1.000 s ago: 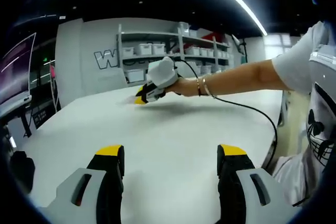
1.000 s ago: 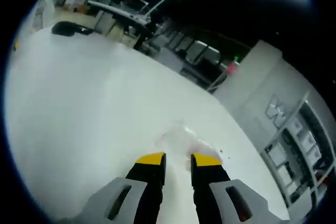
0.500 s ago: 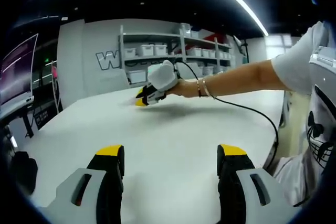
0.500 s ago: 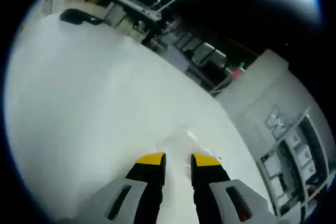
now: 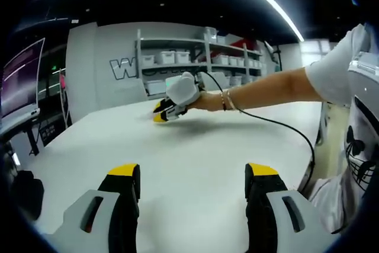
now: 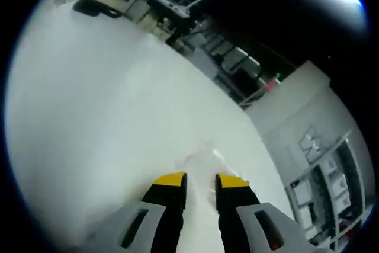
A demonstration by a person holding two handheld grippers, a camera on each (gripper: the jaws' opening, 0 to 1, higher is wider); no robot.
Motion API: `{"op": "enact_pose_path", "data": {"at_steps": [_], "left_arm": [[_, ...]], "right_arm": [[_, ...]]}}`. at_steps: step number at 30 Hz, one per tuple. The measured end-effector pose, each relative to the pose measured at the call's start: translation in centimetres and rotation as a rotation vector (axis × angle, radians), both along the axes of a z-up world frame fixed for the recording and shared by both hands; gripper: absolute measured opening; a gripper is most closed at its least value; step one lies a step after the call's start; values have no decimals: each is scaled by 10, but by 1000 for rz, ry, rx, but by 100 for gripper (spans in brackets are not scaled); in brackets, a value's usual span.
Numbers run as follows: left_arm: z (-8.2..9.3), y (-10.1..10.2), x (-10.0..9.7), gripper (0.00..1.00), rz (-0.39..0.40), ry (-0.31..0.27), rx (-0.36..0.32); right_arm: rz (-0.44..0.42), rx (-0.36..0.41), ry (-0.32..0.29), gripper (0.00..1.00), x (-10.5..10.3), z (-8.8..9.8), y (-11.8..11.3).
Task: Open the resealable bag by pulling the two sides of the seal apart until the entire bag opening is separated and visibly accessible.
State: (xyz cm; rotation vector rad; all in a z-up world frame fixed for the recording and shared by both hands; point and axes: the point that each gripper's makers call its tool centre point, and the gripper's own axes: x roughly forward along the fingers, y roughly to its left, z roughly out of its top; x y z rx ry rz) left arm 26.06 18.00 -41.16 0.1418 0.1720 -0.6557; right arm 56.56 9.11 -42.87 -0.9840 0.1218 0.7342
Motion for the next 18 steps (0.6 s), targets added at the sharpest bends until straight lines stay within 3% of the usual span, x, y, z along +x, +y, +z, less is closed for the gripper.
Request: {"op": "enact_pose_path", "data": {"at_steps": [18], "left_arm": [[5,11,3,71,16,-11,-6]], "right_arm": [[-8,-44,-25,17,12,-4,9]]}}
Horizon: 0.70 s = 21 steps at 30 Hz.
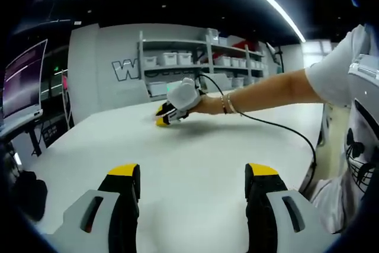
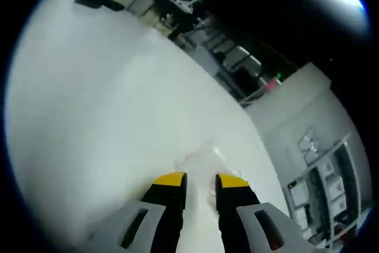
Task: Open the resealable bag by pulling the two sides of the seal apart until the entire bag opening is separated and visibly accessible.
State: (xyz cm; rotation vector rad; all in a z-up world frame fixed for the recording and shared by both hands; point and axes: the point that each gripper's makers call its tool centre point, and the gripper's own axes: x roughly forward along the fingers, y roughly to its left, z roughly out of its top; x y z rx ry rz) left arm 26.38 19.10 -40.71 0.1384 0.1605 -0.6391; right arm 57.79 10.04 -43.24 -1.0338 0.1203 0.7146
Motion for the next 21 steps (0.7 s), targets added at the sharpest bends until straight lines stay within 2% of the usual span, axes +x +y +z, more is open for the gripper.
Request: {"op": "enact_pose_path", "data": {"at_steps": [8,15,21], "left_arm": [[2,5,1,71,4,-2,-2],[4,7,1,71,6,-5,-4],[5,9,0,71,7,-8,-5]], "right_arm": [[-7,-2,-14,16,6,2,5],[3,0,5,1,6,-6,10],[-1,25,27,0,5,-6,9]]}}
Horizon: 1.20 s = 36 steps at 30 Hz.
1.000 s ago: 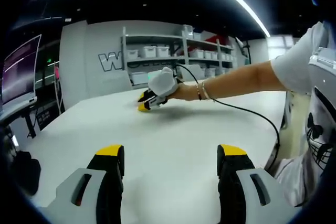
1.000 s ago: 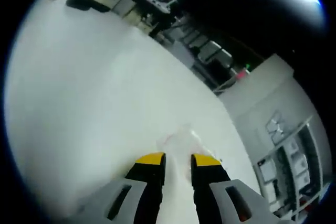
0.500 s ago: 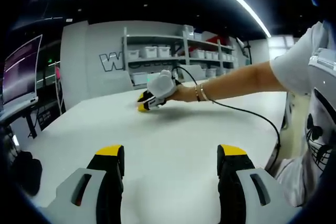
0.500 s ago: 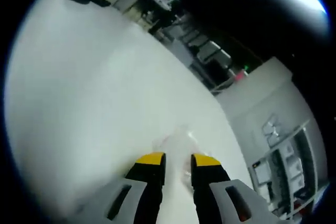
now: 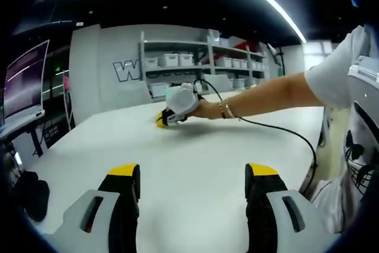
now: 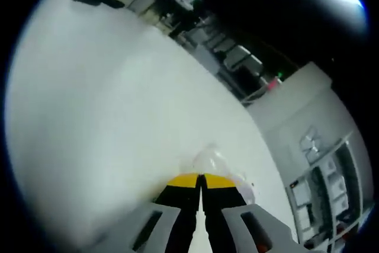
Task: Open the resealable bag by pulling the two sides of the seal apart until the entire bag opening is separated and visibly accessible.
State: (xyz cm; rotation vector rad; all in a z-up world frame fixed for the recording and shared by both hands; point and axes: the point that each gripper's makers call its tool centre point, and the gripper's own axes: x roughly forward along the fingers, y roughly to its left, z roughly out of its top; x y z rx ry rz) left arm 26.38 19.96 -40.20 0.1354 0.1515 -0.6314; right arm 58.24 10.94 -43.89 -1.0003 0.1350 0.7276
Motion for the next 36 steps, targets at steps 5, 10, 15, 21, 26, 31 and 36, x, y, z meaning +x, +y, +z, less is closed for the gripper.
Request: {"op": "enact_pose_path", "data": {"at_steps": [5,10,15,21,26,31,36], "left_arm": [[1,0,-1,71,0,-2,-1],[1,-1,-3,71,-2,-5,0],[4,-3,-4,71,-3,-12,1],[5,-4,-6,71,-4,-17,3],[8,-5,-7,71,-3,-25,2],[9,-7,-7,71,-7,-28,4],[11,-7,-8,71,-8,-32,2]], "right_arm": [[-21,72,8,0,0,11,-5],[-68,211,18,0,2,33,-14],[-124,340,12,0,7,59,-33],[-193,439,-16,0,7,80,-58],[-212,462,-57,0,-10,89,-70],[-203,451,-73,0,-19,93,-65],[-192,452,-84,0,-22,101,-58]]}}
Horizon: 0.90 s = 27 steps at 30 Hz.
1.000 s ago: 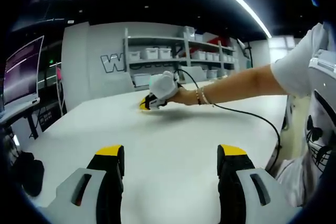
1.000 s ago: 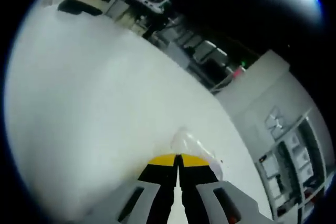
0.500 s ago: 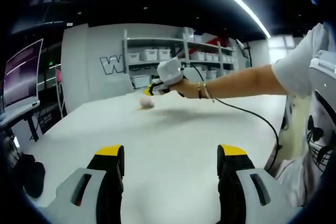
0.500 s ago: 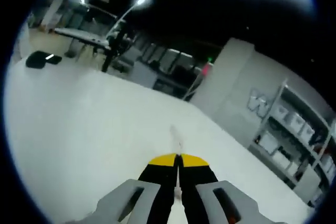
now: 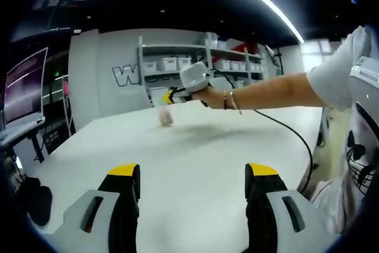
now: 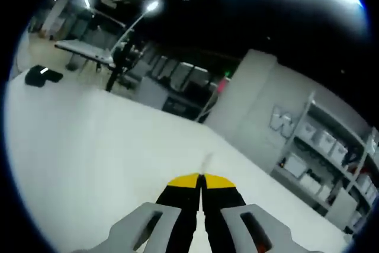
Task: Open the resealable bag by pulling the two sides of the seal apart until the entire bag opening is separated and visibly accessible.
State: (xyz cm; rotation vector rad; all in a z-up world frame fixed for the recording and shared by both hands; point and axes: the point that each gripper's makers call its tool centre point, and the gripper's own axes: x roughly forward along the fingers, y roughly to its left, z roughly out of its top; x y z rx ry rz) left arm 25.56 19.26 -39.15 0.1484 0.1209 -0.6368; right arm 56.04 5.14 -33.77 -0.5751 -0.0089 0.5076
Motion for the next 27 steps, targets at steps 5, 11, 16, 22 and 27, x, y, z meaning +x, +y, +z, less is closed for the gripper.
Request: {"op": "enact_pose_path", "data": {"at_steps": [5,11,16,22,27], "left_arm": [[1,0,0,71,-1,-4,-2],[1,0,0,71,-4,-2,-3],[2,0,-1,71,-5,-4,-4],[3,-1,-1,71,-7,-7,-6],[6,-1,-2,71,-9,-13,-4]], "right_arm": [[6,4,-8,0,1,7,5],[13,-2,-15,0,-3,10,11],[12,2,-20,0,0,14,11],[7,3,-28,0,-1,20,9],[13,5,-30,0,-5,21,9]]}}
